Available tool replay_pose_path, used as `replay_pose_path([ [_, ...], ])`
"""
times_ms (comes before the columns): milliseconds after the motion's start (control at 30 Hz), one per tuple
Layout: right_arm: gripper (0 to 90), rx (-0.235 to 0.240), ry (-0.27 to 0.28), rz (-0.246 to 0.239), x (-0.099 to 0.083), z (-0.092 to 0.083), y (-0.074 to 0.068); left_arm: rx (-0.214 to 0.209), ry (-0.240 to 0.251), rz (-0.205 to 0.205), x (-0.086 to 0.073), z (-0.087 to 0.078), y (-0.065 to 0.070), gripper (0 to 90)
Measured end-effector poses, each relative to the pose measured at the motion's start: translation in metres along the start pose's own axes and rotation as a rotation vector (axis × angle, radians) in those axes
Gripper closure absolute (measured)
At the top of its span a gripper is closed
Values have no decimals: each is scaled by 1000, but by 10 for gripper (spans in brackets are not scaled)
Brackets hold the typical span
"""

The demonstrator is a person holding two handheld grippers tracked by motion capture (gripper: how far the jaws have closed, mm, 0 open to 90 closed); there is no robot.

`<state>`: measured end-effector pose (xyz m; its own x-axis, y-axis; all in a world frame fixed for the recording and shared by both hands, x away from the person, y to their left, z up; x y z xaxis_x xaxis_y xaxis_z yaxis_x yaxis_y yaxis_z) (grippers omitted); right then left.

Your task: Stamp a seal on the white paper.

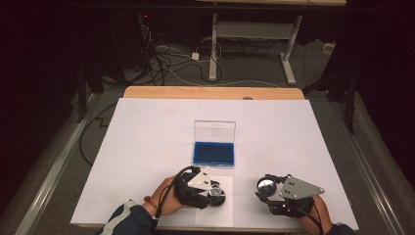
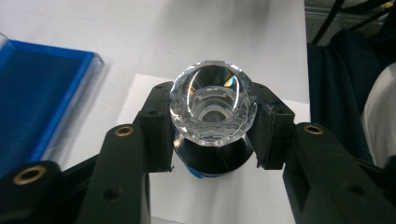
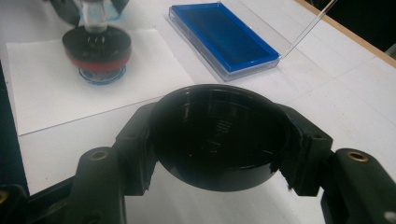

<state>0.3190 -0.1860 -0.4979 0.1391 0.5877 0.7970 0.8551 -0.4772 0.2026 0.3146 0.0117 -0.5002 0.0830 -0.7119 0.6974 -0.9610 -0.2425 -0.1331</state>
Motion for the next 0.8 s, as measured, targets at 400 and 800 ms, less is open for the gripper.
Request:
replay_pose_path([
  [400,386,-2,4,1,1,-1,0,53,98,-40,10,-25,-13,541],
  [800,386,8,5,-8,4,2,1,101,148,-65,8,-44,-24,541],
])
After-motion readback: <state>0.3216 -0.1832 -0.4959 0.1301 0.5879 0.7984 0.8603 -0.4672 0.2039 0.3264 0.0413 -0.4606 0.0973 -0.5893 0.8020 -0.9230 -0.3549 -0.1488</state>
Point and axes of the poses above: each handheld gripper's, and its own axes: z roughly forward along the jaws, x roughly out of its top, y roughly to its right, the point moved 9 cm from there along z, roughly forward along the jaws, and after that the axes turned 6 degrees about x, right-handed, at the moved point
